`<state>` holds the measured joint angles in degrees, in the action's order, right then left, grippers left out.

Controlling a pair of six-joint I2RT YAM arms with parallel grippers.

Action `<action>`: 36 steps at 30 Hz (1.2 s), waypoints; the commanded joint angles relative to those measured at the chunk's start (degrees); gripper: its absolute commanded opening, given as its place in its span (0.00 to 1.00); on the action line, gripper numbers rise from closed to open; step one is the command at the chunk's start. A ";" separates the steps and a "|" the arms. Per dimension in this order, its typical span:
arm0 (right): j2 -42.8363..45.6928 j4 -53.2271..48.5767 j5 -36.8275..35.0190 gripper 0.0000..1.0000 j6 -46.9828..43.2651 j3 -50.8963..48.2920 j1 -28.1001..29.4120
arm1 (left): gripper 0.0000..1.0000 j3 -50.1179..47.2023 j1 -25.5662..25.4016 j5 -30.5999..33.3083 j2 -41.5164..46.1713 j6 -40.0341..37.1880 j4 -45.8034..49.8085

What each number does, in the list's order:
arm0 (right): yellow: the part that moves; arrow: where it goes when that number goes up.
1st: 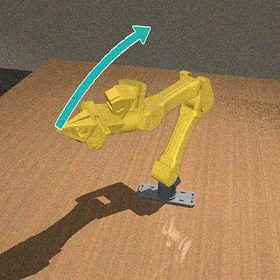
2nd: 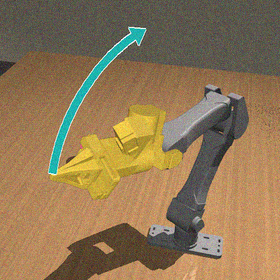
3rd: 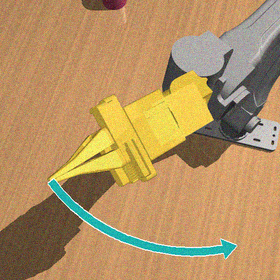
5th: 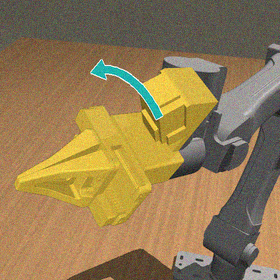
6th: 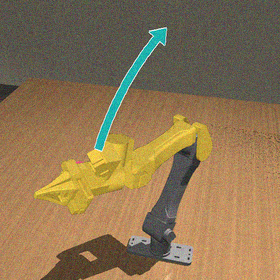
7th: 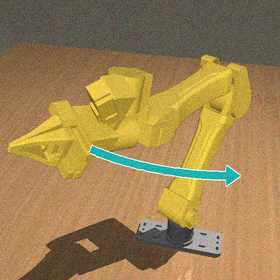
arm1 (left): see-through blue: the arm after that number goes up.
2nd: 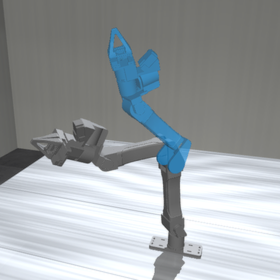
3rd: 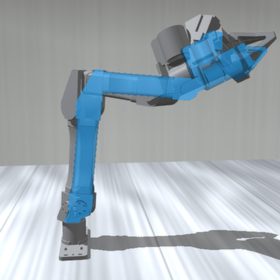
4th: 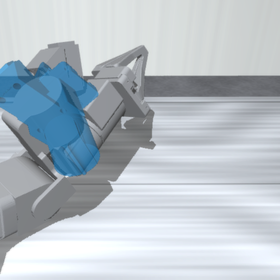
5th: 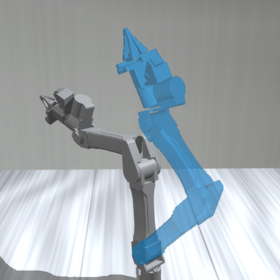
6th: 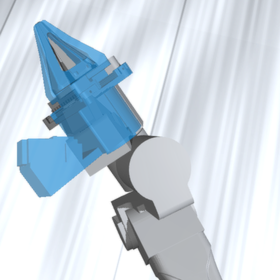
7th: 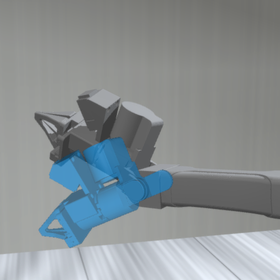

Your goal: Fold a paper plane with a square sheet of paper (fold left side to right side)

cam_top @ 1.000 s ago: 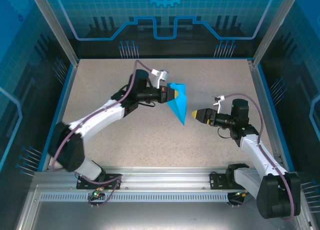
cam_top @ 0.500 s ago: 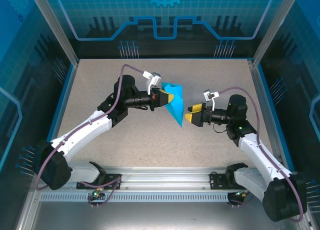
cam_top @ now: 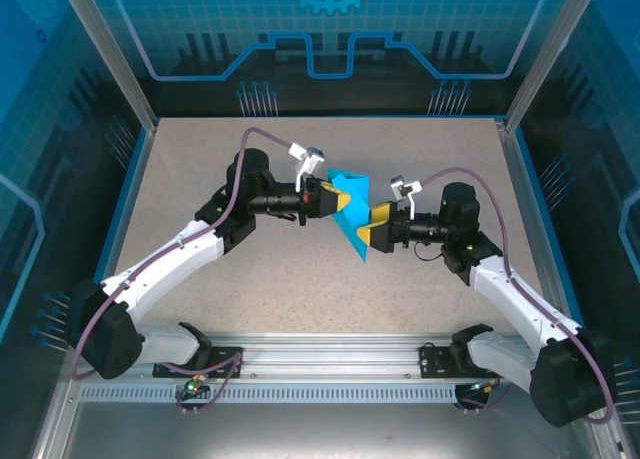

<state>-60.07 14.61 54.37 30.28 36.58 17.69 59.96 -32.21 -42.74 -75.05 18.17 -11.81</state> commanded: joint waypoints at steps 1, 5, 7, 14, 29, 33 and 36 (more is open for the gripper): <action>0.64 -5.53 -2.00 0.96 -4.30 1.94 -0.38 | 0.00 2.34 -0.30 -2.11 0.25 -1.68 -1.00; 2.70 -5.39 -0.11 1.00 -3.41 -0.27 -5.27 | 0.00 2.60 -0.25 -1.74 0.43 -2.45 0.21; 3.12 -5.09 1.11 0.99 -3.17 -0.76 -5.34 | 0.00 2.93 -0.25 -1.91 0.19 -2.39 0.16; 2.70 -1.53 2.20 0.99 -0.30 -1.36 -1.14 | 0.00 3.71 -0.54 -2.10 -1.15 -2.13 0.16; 1.39 -2.28 0.41 0.42 -0.25 -0.04 1.51 | 0.02 4.44 -0.71 -1.90 -3.69 -2.05 0.15; 2.19 -4.49 -0.36 0.27 -1.32 -0.10 1.38 | 0.06 4.45 -0.68 -1.15 -4.31 -2.49 0.69; 2.78 -6.79 -1.62 0.19 -2.42 0.11 1.26 | 0.16 4.33 -0.69 0.33 -4.25 -3.05 1.65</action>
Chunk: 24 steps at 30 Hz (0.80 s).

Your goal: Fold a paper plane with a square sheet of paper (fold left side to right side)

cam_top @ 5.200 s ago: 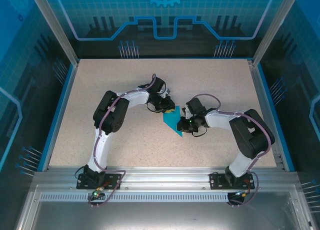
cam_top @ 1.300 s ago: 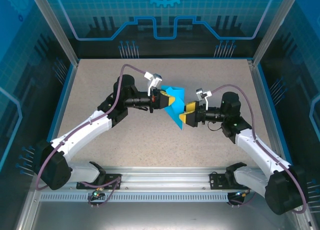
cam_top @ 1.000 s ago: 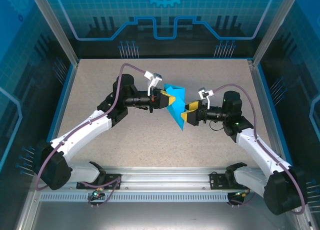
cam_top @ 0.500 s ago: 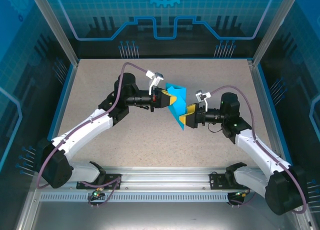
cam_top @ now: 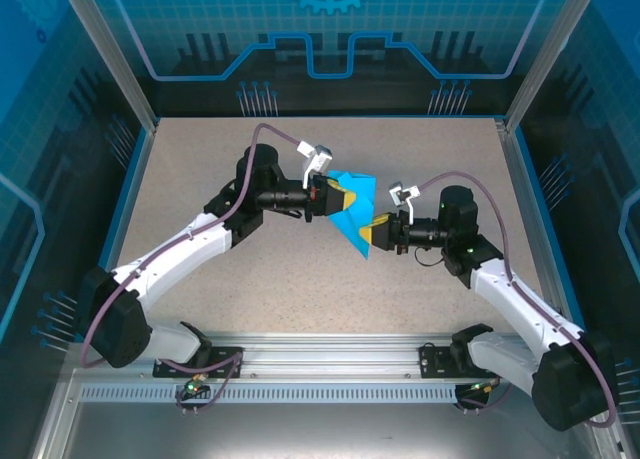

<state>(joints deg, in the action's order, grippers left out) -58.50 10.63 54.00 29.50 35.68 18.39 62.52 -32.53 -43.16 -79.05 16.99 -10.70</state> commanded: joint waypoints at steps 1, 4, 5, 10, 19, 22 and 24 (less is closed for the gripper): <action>1.35 -3.82 -1.73 0.18 -2.05 1.22 0.56 | 0.24 1.74 -0.40 1.83 -0.03 -2.29 1.19; 1.94 -10.18 -5.07 0.16 -5.10 2.79 0.56 | 0.58 1.37 -0.29 6.54 1.47 -3.89 4.33; 2.07 -13.68 -7.00 0.14 -6.85 3.79 0.64 | 0.63 1.16 -0.29 9.18 2.42 -4.63 5.76; 1.12 -34.39 -26.61 0.09 -13.04 11.58 2.85 | 0.77 -0.88 -0.30 25.74 8.85 -6.01 11.10; -21.10 -65.53 -83.78 0.07 -4.70 33.94 24.07 | 0.89 -3.53 -0.33 53.22 15.91 0.14 18.01; -31.94 -72.16 -93.30 0.07 -0.96 41.09 28.78 | 0.89 -3.43 -0.28 59.01 16.93 1.94 20.88; -38.35 -74.79 -97.36 0.08 -0.16 45.34 30.87 | 0.90 -3.79 -0.27 60.52 17.88 2.03 21.73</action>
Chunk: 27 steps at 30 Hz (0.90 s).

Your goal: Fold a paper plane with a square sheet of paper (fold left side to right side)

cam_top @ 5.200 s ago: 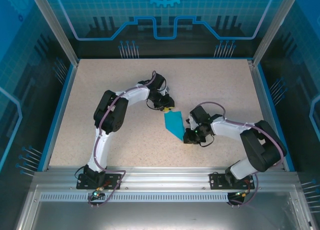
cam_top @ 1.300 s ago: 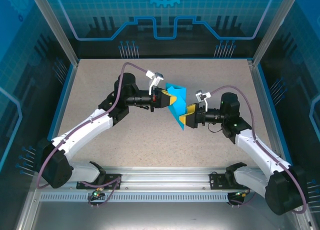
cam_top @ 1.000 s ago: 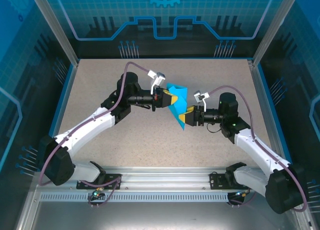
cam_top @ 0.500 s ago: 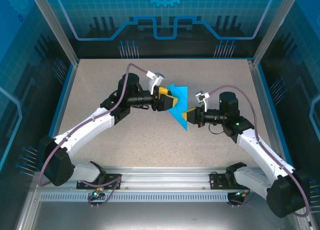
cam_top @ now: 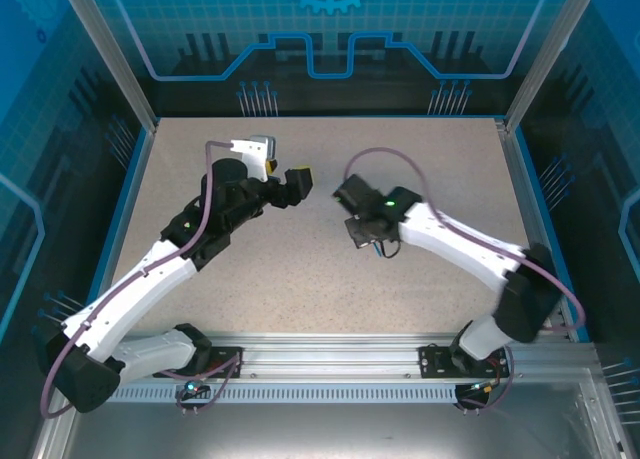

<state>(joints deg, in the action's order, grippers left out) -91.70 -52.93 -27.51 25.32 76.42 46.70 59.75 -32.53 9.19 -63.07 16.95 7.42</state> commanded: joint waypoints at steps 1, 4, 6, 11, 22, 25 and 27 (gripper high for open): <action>-8.59 -12.47 -17.39 0.08 4.11 7.15 3.52 | 0.90 -1.27 -0.25 8.55 2.50 2.34 3.80; -18.00 -15.63 -20.87 0.09 3.69 13.52 5.31 | 0.91 -2.30 -0.28 8.91 4.23 3.21 3.92; -23.79 -17.48 -21.98 0.10 3.19 17.20 5.90 | 0.91 -2.74 -0.25 8.92 5.00 3.79 4.17; -35.61 -21.37 -22.13 0.11 2.24 25.20 7.30 | 0.92 -2.88 -0.27 9.01 6.10 4.45 5.96; -24.67 -7.66 2.77 0.65 -3.06 15.66 8.05 | 0.95 -3.03 -0.25 9.28 7.09 5.86 10.68; -13.82 -3.96 8.60 0.84 -2.66 8.47 7.23 | 0.98 -4.14 -0.16 7.67 5.65 7.60 9.88; -6.36 -1.46 11.67 0.91 -1.97 3.50 5.42 | 0.98 -4.93 -0.20 5.14 3.36 9.47 9.08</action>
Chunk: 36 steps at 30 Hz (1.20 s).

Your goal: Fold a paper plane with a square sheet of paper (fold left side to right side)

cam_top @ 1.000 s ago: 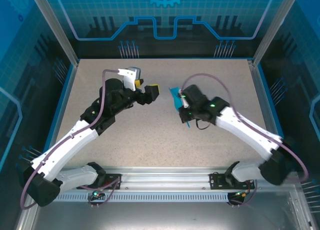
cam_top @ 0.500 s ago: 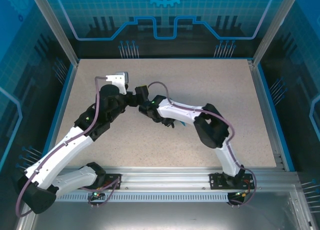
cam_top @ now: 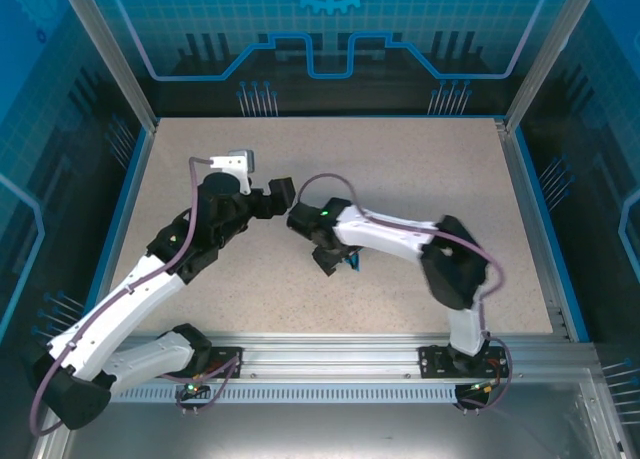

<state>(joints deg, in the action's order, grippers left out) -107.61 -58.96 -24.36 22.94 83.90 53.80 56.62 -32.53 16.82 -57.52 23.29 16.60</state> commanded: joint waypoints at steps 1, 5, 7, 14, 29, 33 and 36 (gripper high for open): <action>13.58 6.35 11.21 0.92 0.29 -6.90 -3.21 | 0.98 -2.24 -0.10 -4.61 -3.69 4.26 -0.94; 26.69 15.05 20.94 0.99 -1.11 -18.42 -10.72 | 0.98 -3.35 -0.08 -13.09 -12.39 10.21 -4.91; 32.44 20.07 27.07 1.00 -1.14 -23.98 -15.78 | 0.98 -3.27 -0.10 -16.20 -18.01 14.13 -6.37; 44.69 34.33 47.28 1.00 2.78 -39.41 -32.74 | 0.95 -1.24 -0.08 -21.31 -33.48 19.98 -11.15; 44.30 42.93 63.42 0.93 0.71 -48.68 -45.52 | 0.37 3.78 0.29 -30.13 -50.21 19.13 -23.60; 42.31 49.99 70.66 0.86 0.77 -51.62 -49.82 | 0.15 2.36 0.69 -32.85 -49.18 15.44 -26.48; 40.74 54.24 72.74 0.87 -0.35 -52.11 -50.88 | 0.09 0.62 0.85 -40.00 -46.70 8.84 -29.28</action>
<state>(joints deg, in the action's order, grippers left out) -65.82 -11.29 42.52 24.18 32.42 4.16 58.57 -32.05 -16.03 -107.09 38.54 -8.43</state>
